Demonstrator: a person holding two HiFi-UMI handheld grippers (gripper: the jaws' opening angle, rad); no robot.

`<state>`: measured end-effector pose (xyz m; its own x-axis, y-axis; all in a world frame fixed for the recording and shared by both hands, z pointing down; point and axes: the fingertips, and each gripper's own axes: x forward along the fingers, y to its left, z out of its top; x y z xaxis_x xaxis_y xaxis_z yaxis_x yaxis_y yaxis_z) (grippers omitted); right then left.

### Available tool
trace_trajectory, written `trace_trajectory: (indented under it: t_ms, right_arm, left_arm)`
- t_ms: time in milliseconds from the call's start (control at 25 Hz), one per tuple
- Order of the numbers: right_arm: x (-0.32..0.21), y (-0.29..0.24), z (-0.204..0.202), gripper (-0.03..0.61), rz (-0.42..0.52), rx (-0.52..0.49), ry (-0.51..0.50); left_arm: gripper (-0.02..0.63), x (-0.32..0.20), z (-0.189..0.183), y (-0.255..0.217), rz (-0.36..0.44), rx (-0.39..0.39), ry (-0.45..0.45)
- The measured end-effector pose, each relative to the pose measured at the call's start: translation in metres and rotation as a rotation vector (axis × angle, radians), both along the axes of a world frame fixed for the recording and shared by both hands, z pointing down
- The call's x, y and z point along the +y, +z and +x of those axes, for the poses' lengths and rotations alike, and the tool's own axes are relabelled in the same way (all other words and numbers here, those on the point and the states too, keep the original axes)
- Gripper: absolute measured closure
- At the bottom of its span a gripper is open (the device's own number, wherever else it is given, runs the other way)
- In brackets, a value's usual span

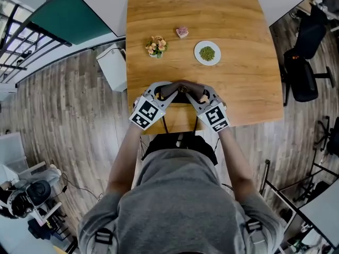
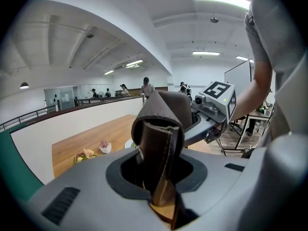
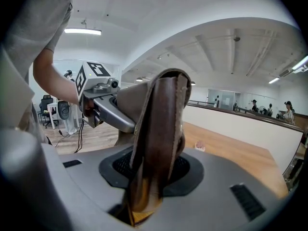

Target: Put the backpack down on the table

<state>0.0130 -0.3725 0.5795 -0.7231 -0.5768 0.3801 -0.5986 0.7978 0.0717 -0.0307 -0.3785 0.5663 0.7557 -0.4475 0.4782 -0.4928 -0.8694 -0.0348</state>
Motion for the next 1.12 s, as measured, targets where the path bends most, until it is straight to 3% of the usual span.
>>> trace_trajectory:
  t_ms: [680,1120]
  right_arm:
    - [-0.032,0.095,0.002,0.436,-0.106,0.062,0.05]
    - [-0.029,0.123,0.004,0.419,-0.151,0.128,0.053]
  left_arm:
    - [0.512,-0.03,0.002,0.091,-0.027,-0.137,0.081]
    - [0.502,-0.026,-0.001,0.115,-0.038,-0.16,0.11]
